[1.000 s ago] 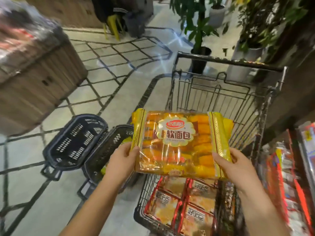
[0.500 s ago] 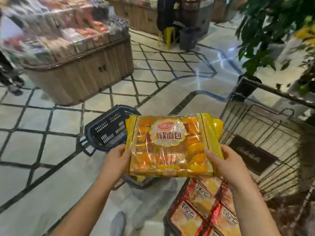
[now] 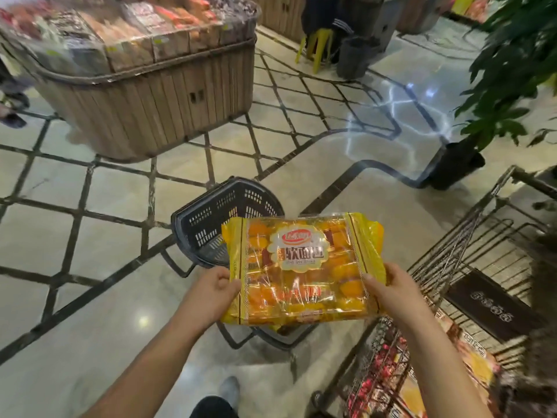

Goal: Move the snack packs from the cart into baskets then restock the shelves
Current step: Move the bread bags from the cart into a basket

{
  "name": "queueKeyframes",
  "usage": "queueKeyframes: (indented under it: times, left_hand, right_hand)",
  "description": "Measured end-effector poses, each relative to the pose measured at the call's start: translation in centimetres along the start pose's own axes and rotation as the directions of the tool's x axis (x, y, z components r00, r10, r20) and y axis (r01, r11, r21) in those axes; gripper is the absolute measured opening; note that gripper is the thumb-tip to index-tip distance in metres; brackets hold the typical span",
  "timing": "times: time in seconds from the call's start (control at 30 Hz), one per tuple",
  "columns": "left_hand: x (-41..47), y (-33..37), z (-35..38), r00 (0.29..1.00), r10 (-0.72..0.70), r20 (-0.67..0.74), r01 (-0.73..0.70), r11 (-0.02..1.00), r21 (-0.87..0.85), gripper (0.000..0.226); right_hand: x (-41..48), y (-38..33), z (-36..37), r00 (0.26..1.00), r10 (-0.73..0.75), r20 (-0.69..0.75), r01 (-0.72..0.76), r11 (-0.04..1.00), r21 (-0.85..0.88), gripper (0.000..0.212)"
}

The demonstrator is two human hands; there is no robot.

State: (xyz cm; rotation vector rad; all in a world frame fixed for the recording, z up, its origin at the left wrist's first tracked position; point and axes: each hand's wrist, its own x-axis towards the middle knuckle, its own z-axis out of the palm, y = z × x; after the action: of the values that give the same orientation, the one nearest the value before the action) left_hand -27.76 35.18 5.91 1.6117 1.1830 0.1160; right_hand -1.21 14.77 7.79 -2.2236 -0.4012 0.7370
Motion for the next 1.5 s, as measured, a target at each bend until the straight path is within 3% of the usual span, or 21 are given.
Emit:
queueKeyframes:
  times: [0.27,0.6,0.73,0.8,0.9,1.07,1.13,1.17,1.27,1.4,1.47,1.5]
  left_hand:
    - [5.8,-3.3,2.2,0.984,-0.095,0.151,0.113,0.988,-0.110,0.050]
    - [13.4,-3.3,6.6,0.950,-0.281,0.133,0.284,0.959,0.000,0.027]
    - [17.5,-6.2,10.1,0.911,-0.358,0.206,0.358,0.933,0.038,0.037]
    - [19.4,-8.3,12.5,0.874,-0.453,0.177,0.457,0.889,0.021,0.038]
    - [21.8,-10.9,16.1,0.817,-0.568,0.102,0.572,0.820,-0.013,0.021]
    - [26.6,-16.2,21.6,0.694,-0.708,0.130,0.720,0.683,-0.124,0.021]
    - [28.6,-18.6,23.8,0.665,-0.728,0.169,0.747,0.643,-0.168,0.024]
    - [29.5,-20.0,25.0,0.662,-0.721,0.201,0.749,0.641,-0.169,0.012]
    - [31.8,-24.1,27.6,0.634,-0.715,0.295,0.773,0.589,-0.236,0.024]
    - [33.6,-25.6,29.5,0.592,-0.727,0.349,0.805,0.510,-0.303,0.020]
    - [34.1,-26.5,30.5,0.588,-0.731,0.347,0.805,0.490,-0.333,0.006]
    - [34.4,-27.2,30.9,0.586,-0.735,0.340,0.805,0.482,-0.346,0.011]
  right_hand:
    - [3.4,0.2,0.4,0.999,0.048,-0.013,-0.049,0.993,-0.104,0.043]
    - [14.1,1.4,1.9,0.993,0.086,0.080,-0.073,0.986,-0.151,0.054]
    - [18.7,2.9,3.3,0.989,0.079,0.128,-0.042,0.963,-0.266,0.052]
    - [21.3,4.1,4.6,0.985,0.089,0.145,-0.041,0.952,-0.303,0.054]
    - [25.8,7.1,7.4,0.982,0.103,0.160,-0.039,0.931,-0.362,0.055]
    - [33.3,13.8,13.3,0.980,0.043,0.195,0.063,0.862,-0.503,0.048]
    - [35.9,16.6,15.5,0.976,0.054,0.211,0.064,0.855,-0.514,0.053]
    - [37.0,17.7,16.6,0.975,0.055,0.217,0.067,0.854,-0.516,0.053]
    - [40.1,21.6,19.7,0.972,0.065,0.226,0.061,0.860,-0.506,0.051]
    - [42.1,25.7,23.0,0.961,0.113,0.251,0.029,0.865,-0.500,0.046]
    - [42.8,27.3,24.2,0.959,0.095,0.267,0.040,0.886,-0.461,0.042]
    - [43.1,27.8,24.7,0.959,0.082,0.273,0.047,0.899,-0.436,0.039]
